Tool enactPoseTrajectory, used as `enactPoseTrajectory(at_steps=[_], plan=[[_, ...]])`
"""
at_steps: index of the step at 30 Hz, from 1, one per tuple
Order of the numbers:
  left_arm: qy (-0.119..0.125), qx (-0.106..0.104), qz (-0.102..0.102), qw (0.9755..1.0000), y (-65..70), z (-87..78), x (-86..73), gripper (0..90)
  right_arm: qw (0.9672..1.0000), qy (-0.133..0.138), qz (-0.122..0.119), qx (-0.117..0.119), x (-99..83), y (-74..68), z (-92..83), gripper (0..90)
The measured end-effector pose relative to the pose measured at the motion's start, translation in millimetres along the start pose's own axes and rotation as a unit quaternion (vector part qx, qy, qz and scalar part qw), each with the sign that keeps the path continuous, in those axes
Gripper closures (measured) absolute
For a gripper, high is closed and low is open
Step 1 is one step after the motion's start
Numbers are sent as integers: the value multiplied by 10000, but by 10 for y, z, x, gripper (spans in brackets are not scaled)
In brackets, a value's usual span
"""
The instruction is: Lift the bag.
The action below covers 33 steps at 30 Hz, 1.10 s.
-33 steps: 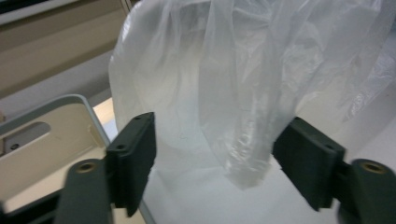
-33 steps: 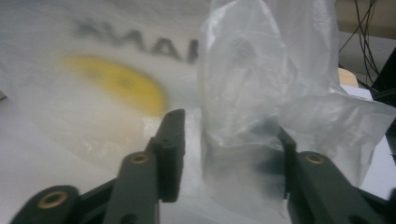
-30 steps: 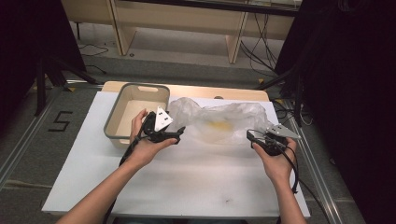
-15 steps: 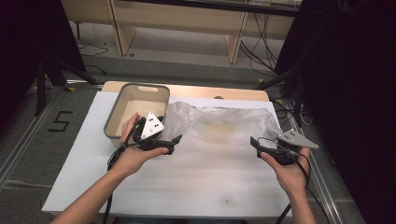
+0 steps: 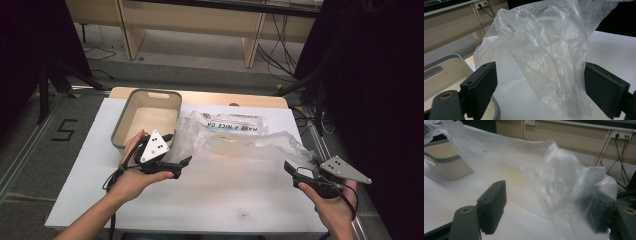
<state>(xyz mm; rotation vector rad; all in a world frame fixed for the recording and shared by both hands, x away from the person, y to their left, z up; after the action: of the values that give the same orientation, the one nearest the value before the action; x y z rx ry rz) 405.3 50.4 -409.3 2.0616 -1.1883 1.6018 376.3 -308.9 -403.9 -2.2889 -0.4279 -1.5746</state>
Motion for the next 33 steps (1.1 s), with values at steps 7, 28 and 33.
enactPoseTrajectory(at_steps=[7, 28, 33], plan=[[116, -95, -86, 9999, 27, -95, 56, 139, 9996, 284, -26, 2, 100, -1, -64, 248], [114, -92, -248, 9996, -15, -137, -38, 133, 9995, 18, -11, 309, -32, -143, 126, 281], [45, 46, -348, 9994, -91, -133, -208, 138, 9989, -130, 22, 444, -163, -215, 206, 283]])
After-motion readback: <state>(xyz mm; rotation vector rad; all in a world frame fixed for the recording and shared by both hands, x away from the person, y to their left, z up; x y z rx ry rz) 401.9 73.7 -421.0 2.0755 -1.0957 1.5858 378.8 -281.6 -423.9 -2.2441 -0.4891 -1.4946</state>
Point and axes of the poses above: each handheld gripper's, and its own axes: z roughly forward along the jaws, x roughly out of its top, y roughly to its right, the point moved 8 cm from there along z, roughly forward along the jaws, and after that the axes turned 9 degrees about z, right-handed, at the moved point
